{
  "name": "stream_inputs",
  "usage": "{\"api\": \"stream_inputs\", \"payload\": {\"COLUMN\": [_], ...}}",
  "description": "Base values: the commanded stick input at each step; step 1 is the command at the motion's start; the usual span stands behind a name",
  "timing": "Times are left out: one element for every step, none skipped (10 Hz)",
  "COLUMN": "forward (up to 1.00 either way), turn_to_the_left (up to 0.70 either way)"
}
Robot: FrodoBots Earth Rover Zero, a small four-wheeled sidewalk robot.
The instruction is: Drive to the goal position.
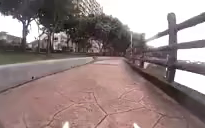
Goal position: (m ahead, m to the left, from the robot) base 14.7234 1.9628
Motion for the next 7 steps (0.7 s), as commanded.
{"api": "stream_inputs", "payload": {"forward": [0.70, 0.70, 0.70, 0.70, 0.70, 0.70, 0.70], "turn_to_the_left": [-0.31, -0.31, -0.31, -0.28, -0.18, -0.06, 0.00]}}
